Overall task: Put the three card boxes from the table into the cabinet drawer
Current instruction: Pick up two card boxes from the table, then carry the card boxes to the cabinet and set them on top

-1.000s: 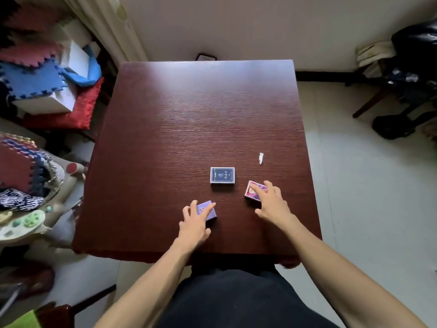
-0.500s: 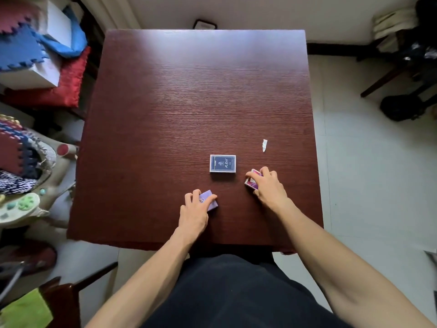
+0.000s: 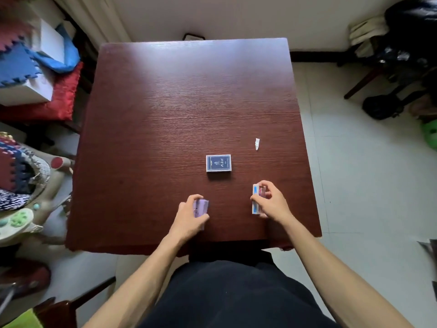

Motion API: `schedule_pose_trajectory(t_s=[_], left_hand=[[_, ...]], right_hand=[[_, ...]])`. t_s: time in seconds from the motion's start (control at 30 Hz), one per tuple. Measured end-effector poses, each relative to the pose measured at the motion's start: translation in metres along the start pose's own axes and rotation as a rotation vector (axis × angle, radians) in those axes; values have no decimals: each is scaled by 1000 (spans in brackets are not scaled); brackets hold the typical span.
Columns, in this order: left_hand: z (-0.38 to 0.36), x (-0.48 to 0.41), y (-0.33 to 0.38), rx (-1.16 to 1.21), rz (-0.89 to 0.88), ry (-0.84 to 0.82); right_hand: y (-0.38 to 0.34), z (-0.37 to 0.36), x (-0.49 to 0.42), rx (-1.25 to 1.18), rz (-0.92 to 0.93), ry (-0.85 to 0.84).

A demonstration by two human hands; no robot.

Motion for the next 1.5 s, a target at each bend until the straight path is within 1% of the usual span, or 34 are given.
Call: schedule_pose_trajectory(t_s=[0.07, 0.1, 0.13, 0.23, 0.33, 0.43, 0.57, 0.7, 0.8, 0.93, 1.1, 1.2, 1.37, 1.5], left_hand=[[-1, 16, -19, 340, 119, -59], [-4, 26, -29, 489, 184, -89], [-6, 34, -38, 599, 230, -105], [-11, 55, -60, 729, 288, -138], [-19, 67, -70, 747, 326, -165], [-32, 69, -63, 675, 322, -239], [-56, 69, -40, 479, 286, -430], [-86, 73, -18, 347, 240, -565], [-118, 81, 0, 238, 208, -665], [-171, 101, 29, 60, 135, -782], [-233, 132, 57, -99, 48, -847], [-272, 156, 65, -171, 9, -882], [-355, 213, 64, -301, -4, -897], [-428, 273, 71, -389, -29, -981]], right_hand=[[29, -5, 25, -343, -153, -31], [41, -6, 38, -455, -196, -36], [53, -8, 49, -515, -223, -41], [87, -12, 83, -636, -283, -22], [113, -17, 108, -709, -333, 45], [132, -21, 128, -762, -360, 108], [157, -21, 150, -800, -394, 168], [190, -20, 179, -918, -388, 248], [222, -14, 207, -1026, -396, 346], [271, 0, 252, -1182, -404, 518], [334, 14, 304, -1361, -412, 704], [373, 25, 333, -1436, -408, 777], [446, 52, 387, -1528, -399, 831], [492, 74, 427, -1554, -367, 864]])
Point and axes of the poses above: each hand's wrist, its own x-axis away from the middle knuckle, its own z-axis out of the back of the hand, y = z × x, the point moved 9 cm from there along -x, towards the middle knuckle
